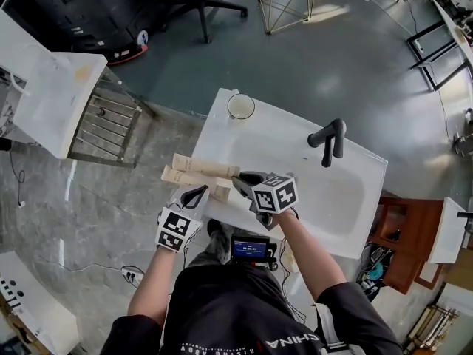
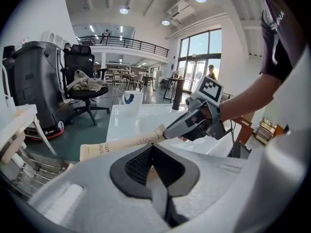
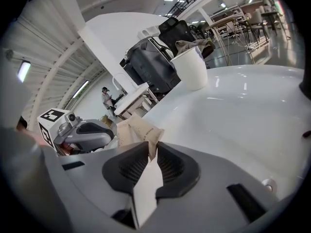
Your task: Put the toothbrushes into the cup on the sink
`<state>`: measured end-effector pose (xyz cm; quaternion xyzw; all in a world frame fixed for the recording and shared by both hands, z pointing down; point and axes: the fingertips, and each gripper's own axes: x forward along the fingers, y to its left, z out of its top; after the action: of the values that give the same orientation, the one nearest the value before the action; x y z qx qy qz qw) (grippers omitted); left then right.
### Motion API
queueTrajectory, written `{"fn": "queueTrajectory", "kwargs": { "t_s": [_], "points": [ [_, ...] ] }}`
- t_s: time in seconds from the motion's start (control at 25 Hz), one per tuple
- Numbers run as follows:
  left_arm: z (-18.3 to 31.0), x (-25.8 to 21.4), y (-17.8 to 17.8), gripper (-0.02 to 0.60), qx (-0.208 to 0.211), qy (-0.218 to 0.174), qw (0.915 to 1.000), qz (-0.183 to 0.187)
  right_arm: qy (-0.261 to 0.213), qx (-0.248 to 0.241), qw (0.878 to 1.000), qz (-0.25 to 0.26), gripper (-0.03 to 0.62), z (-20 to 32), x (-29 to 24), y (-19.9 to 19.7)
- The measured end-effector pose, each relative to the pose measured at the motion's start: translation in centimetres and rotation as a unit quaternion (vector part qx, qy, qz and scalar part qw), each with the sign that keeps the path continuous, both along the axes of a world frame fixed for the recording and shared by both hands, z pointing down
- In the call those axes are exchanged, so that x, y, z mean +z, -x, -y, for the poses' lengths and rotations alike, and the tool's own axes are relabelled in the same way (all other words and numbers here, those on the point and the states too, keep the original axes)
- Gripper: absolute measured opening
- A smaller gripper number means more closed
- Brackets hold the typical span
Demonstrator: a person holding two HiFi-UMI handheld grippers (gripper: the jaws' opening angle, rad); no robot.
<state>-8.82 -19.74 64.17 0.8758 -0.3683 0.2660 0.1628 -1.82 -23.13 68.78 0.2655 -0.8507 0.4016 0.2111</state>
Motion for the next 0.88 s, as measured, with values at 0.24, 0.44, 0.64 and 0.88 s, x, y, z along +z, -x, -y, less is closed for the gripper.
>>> {"fn": "queueTrajectory", "kwargs": {
  "t_s": [0.24, 0.44, 0.64, 0.88],
  "points": [
    [-0.1, -0.5, -0.2, -0.003, 0.008, -0.007, 0.9999, -0.005, -0.035, 0.014, 0.999, -0.024, 0.043, 0.6, -1.7, -0.5],
    [-0.4, -0.5, -0.2, -0.003, 0.017, -0.009, 0.9998, -0.002, -0.066, 0.044, 0.996, -0.044, 0.028, 1.3, -3.4, -1.4],
    [-0.9, -1.1, -0.1, -0.003, 0.025, -0.018, 0.9995, -0.005, -0.102, 0.056, 0.991, -0.063, 0.023, 1.1, -5.8, -1.8],
    [-1.5, -3.0, -0.2, -0.003, 0.031, -0.041, 0.9986, -0.016, -0.16, 0.042, 0.981, -0.104, 0.02, 0.0, -9.6, -1.7]
  ]
}}
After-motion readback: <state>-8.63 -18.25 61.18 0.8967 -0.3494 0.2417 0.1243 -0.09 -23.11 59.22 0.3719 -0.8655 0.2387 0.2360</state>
